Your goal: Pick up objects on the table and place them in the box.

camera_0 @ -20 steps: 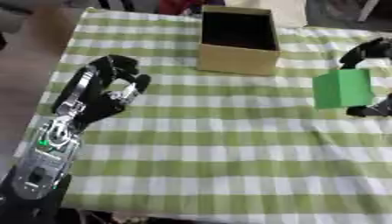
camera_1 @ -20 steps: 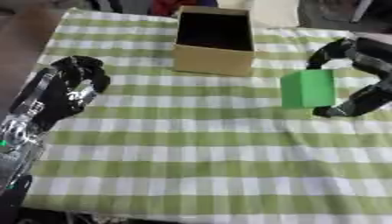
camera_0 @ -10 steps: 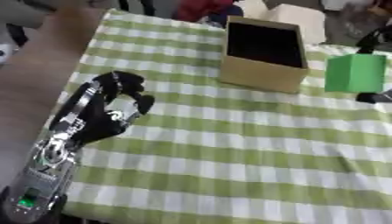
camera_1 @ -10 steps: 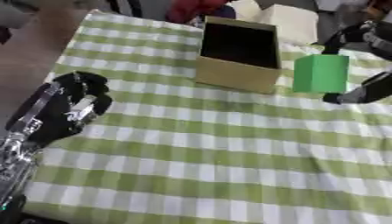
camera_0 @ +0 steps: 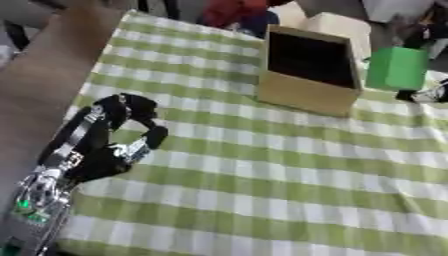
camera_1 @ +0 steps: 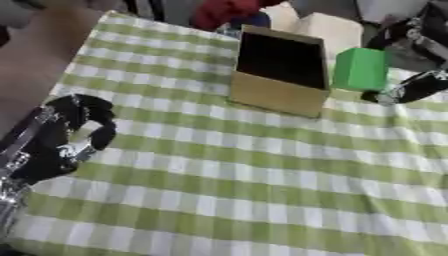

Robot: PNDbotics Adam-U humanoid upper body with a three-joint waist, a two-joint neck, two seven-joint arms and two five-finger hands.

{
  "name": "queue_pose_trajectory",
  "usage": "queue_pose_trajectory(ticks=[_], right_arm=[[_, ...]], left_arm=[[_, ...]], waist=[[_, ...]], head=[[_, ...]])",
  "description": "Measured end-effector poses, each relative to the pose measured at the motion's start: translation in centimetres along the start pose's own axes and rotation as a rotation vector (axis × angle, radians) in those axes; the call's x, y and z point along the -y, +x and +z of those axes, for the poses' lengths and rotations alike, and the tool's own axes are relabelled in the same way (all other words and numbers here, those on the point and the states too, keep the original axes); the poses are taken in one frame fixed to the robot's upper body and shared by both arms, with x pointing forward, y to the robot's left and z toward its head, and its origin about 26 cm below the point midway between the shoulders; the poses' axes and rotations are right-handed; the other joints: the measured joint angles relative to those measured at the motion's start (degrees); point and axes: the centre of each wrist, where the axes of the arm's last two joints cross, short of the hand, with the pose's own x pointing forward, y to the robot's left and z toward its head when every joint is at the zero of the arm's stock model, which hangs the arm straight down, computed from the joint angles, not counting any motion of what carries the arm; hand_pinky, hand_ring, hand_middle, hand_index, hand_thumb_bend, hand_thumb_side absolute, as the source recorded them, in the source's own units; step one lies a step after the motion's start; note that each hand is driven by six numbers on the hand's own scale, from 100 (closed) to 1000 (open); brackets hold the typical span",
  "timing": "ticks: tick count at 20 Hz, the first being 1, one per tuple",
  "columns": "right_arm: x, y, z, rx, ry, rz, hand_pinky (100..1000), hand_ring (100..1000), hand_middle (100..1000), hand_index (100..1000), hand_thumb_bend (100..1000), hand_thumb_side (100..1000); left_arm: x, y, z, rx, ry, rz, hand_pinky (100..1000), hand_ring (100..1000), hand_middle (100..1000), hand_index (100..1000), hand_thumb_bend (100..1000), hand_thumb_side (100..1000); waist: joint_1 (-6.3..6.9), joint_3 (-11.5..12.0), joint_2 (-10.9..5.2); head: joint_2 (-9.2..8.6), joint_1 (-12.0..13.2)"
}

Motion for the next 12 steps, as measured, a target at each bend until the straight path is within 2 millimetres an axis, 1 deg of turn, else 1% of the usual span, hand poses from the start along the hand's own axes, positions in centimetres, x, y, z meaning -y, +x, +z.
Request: queue_pose_trajectory(ticks=[4, 7, 12], right_arm=[[0.1, -1.3, 0.2, -0.070, -0.044, -0.001, 740, 801, 511, 711, 555, 100], [-0.2, -2.0, 0.1, -0.113, -0.082, -0.007, 743, 809, 537, 730, 552, 100], [-0.2, -2.0, -1.0, -0.116, -0.141, -0.011, 745, 816, 577, 752, 536, 100]], left_arm=[[0.3, 0.2, -0.3, 0.013, -0.026, 0.002, 900, 603, 578, 714, 502, 415], [0.6, 0.3, -0.4, 0.019, -0.035, 0.008, 900, 603, 577, 714, 502, 416], [0.7, 0.3, -0.5, 0.017, -0.043, 0.010, 900, 603, 577, 714, 501, 419]], waist=[[-1.03, 1.8, 0.47], [-1.32, 2.6, 0.69], [-1.68, 3.1, 0.79]], head=[[-0.66, -2.4], [-0.92, -3.8], [-0.98, -5.4]])
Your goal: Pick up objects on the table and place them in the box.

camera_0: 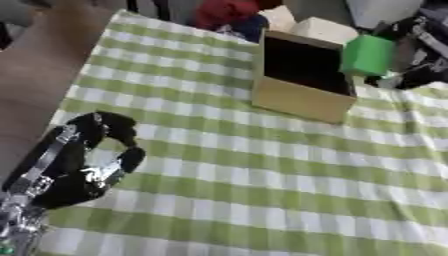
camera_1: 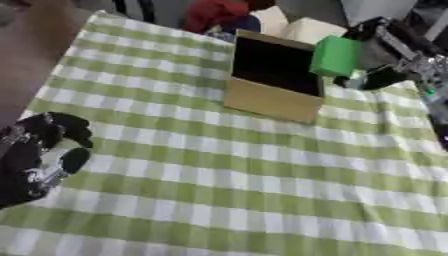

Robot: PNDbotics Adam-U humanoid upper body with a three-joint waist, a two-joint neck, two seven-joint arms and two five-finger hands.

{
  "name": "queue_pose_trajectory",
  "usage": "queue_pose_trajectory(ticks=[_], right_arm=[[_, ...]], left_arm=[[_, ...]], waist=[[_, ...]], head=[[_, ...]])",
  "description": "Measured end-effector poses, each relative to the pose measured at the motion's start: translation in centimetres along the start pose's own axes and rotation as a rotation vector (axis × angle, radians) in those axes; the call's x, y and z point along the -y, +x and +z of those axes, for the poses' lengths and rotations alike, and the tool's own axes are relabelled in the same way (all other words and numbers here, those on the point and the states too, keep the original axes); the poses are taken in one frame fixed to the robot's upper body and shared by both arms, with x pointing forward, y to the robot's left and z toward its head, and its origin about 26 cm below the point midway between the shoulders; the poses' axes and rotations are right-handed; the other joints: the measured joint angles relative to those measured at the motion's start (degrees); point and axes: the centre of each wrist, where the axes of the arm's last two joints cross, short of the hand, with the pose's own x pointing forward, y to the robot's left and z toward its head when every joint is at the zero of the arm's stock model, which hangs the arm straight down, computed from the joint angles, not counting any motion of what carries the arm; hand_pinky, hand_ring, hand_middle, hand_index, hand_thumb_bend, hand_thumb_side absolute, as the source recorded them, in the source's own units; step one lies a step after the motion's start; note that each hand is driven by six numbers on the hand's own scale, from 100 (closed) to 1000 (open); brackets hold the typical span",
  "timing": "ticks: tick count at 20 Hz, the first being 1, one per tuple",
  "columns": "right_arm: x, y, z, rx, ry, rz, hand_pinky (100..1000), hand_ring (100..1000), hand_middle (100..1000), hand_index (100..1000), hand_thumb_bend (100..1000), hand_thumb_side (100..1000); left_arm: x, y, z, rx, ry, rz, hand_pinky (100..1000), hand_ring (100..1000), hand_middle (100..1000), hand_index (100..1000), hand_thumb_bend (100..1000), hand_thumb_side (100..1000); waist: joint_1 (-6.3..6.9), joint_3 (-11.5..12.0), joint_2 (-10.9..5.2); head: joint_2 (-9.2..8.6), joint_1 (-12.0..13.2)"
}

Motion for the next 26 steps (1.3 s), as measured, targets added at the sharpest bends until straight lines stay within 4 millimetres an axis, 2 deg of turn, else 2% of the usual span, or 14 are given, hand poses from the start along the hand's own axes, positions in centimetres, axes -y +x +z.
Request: queue_pose_trajectory(ticks=[4, 9, 12, 16, 21, 25, 26], right_arm=[[-0.2, 0.9, -1.4, 0.037, -0.017, -0.007, 746, 820, 598, 765, 522, 100], [-1.4, 2.1, -2.6, 0.079, 0.019, -0.019, 747, 826, 618, 782, 520, 100], [-2.6, 2.3, -2.9, 0.084, 0.062, -0.025, 755, 840, 682, 811, 543, 150], [-3.4, 2.4, -2.9, 0.084, 0.097, -0.030, 778, 876, 806, 895, 548, 208], [-3.6, 2.2, -2.7, 0.080, 0.093, -0.047, 776, 880, 810, 898, 530, 207], [-3.1, 2.7, -2.7, 0.106, 0.059, -0.078, 764, 862, 777, 882, 530, 166], [-2.8, 2.8, -2.6, 0.120, 0.053, -0.083, 762, 858, 772, 880, 535, 289]], left_arm=[[0.2, -0.1, -0.1, 0.000, -0.011, 0.003, 900, 602, 577, 713, 500, 419], [0.4, 0.0, -0.2, 0.004, -0.017, 0.008, 900, 602, 577, 713, 500, 419], [0.4, 0.1, -0.4, 0.010, -0.022, 0.008, 901, 602, 577, 713, 500, 420], [0.6, 0.2, -0.5, 0.013, -0.023, 0.015, 900, 602, 576, 713, 499, 420], [0.6, 0.1, -0.4, 0.010, -0.022, 0.017, 900, 602, 576, 713, 498, 420], [0.8, -0.5, 0.1, -0.014, -0.016, 0.027, 900, 602, 576, 713, 498, 418], [0.8, -0.7, 0.3, -0.023, -0.014, 0.031, 900, 602, 576, 713, 497, 418]], waist=[[-0.05, 0.3, 0.00], [-0.04, 0.6, 0.13], [0.05, 0.7, 0.32], [0.35, 0.6, 0.33], [1.03, -0.6, -0.02], [1.85, -2.8, -1.50], [2.11, -3.6, -1.94]], head=[[-0.01, -1.2], [-0.01, -2.2], [-0.01, -2.4], [0.00, -2.5], [0.12, -2.5], [0.79, -2.0], [1.02, -1.9]])
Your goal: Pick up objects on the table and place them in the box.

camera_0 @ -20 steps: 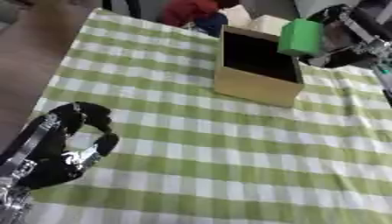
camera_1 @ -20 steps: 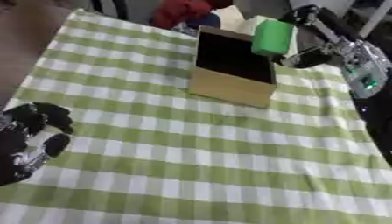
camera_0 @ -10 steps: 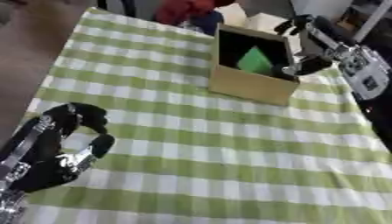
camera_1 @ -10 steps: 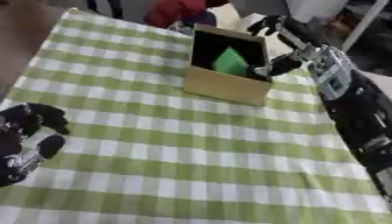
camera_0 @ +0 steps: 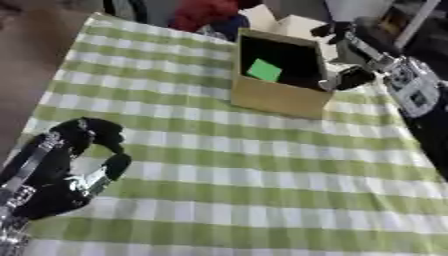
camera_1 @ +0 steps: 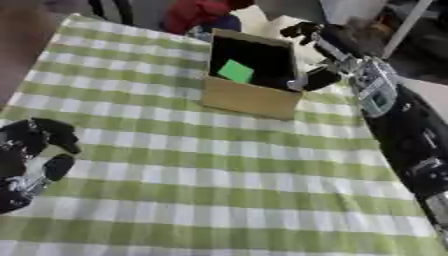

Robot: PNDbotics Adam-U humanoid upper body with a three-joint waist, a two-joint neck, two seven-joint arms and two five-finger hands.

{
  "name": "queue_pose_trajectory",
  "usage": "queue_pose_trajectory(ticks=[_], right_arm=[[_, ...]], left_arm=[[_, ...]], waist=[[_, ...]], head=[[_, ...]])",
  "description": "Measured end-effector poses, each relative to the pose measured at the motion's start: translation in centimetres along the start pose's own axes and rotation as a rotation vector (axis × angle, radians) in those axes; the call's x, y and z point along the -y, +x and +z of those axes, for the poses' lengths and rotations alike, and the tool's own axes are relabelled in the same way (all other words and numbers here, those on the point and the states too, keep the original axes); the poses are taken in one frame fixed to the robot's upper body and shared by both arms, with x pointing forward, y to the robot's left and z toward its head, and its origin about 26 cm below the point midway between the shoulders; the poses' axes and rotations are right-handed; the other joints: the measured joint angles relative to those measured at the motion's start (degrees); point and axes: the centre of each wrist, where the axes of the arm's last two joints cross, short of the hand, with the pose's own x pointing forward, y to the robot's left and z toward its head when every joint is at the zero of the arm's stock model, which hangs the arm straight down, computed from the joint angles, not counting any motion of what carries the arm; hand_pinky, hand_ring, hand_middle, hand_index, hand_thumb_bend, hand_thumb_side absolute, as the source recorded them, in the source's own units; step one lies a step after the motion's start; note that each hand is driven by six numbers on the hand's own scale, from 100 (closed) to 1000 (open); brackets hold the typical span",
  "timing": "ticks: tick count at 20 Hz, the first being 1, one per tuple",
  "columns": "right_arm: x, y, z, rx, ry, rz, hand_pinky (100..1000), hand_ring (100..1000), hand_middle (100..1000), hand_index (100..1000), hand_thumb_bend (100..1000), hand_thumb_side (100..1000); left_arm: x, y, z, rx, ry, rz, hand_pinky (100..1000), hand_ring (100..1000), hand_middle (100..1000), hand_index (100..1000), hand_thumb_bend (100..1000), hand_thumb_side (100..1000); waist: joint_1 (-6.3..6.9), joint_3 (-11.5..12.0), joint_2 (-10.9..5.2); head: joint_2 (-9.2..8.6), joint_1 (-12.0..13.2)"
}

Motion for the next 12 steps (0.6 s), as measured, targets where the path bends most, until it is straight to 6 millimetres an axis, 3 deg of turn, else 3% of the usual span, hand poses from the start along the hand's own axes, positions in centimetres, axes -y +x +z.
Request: queue_pose_trajectory(ticks=[1, 6, 12], right_arm=[[0.3, 0.2, 0.1, 0.012, -0.005, -0.003, 761, 856, 768, 878, 532, 142], [1.6, 1.9, 0.7, 0.096, 0.002, -0.021, 758, 850, 765, 877, 535, 116], [2.9, 5.5, 1.0, 0.219, 0.014, -0.037, 750, 840, 753, 873, 519, 104]], left_arm=[[0.0, -0.2, 0.2, -0.007, 0.005, 0.003, 900, 602, 577, 713, 498, 417], [-0.3, -1.4, 1.3, -0.054, 0.063, 0.018, 900, 609, 591, 713, 501, 414], [-1.1, -2.2, 2.4, -0.088, 0.152, 0.024, 902, 621, 609, 719, 505, 412]], waist=[[0.27, -0.8, -0.38], [1.83, -4.5, -2.29], [3.31, -7.6, -2.99]], head=[[0.15, 0.2], [1.61, 1.9], [3.41, 4.5]])
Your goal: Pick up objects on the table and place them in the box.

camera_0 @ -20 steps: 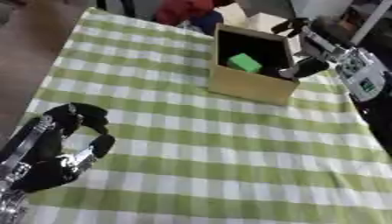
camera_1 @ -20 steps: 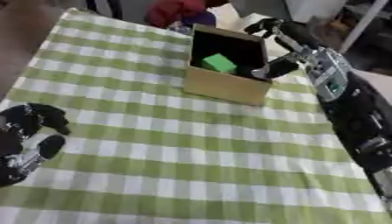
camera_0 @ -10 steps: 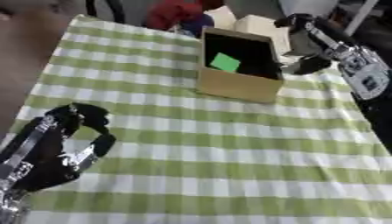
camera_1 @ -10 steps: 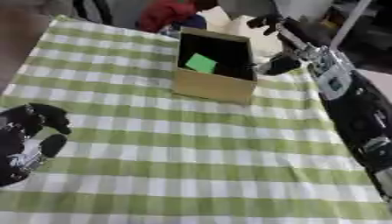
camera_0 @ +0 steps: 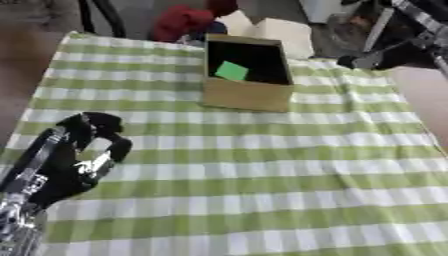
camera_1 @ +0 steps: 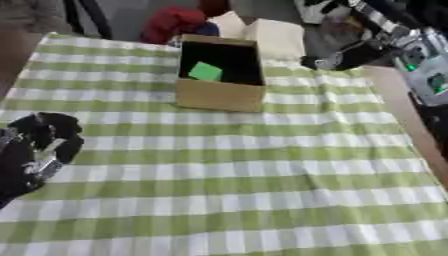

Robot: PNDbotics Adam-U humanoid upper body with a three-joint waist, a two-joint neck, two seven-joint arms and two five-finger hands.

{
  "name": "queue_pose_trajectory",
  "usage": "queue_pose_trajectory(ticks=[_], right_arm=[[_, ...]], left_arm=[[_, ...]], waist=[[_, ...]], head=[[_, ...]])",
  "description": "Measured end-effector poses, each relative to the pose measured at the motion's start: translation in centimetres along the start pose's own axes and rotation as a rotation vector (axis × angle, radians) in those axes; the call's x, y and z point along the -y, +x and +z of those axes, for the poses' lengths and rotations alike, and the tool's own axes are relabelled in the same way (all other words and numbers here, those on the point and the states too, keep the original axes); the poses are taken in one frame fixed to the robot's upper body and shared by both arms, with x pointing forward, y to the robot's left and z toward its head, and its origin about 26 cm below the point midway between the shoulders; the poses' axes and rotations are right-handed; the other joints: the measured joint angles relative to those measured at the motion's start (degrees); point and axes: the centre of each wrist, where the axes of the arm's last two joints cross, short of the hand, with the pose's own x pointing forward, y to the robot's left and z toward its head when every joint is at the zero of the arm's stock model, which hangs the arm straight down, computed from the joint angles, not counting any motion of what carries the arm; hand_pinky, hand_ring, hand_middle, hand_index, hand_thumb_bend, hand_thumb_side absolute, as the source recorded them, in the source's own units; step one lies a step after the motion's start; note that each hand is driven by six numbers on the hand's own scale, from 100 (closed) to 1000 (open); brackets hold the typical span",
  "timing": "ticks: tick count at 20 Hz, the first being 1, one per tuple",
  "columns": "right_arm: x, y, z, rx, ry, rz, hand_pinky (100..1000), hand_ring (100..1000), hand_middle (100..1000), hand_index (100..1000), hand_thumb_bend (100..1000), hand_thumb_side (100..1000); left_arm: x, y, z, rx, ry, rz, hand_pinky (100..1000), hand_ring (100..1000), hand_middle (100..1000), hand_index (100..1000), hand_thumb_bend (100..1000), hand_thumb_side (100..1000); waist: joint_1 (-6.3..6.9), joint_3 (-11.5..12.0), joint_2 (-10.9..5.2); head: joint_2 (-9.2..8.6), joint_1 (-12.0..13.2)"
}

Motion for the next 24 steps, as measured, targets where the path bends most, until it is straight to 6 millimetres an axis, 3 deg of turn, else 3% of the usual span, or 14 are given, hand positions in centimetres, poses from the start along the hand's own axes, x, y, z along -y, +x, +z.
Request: queue_pose_trajectory(ticks=[10, 24], right_arm=[[-0.8, 3.7, -0.4, 0.064, 0.042, -0.042, 745, 845, 741, 873, 452, 141], [-6.3, 6.6, 1.8, 0.078, 0.115, -0.222, 739, 863, 727, 883, 345, 185]], left_arm=[[-0.6, -1.2, 1.1, -0.048, 0.077, 0.007, 906, 605, 606, 722, 503, 423], [-0.3, -2.3, 2.2, -0.086, 0.110, 0.018, 913, 622, 646, 756, 503, 431]], waist=[[1.98, -2.6, 0.00], [4.28, -4.6, 0.00]], head=[[2.19, 2.8], [3.00, 5.4]])
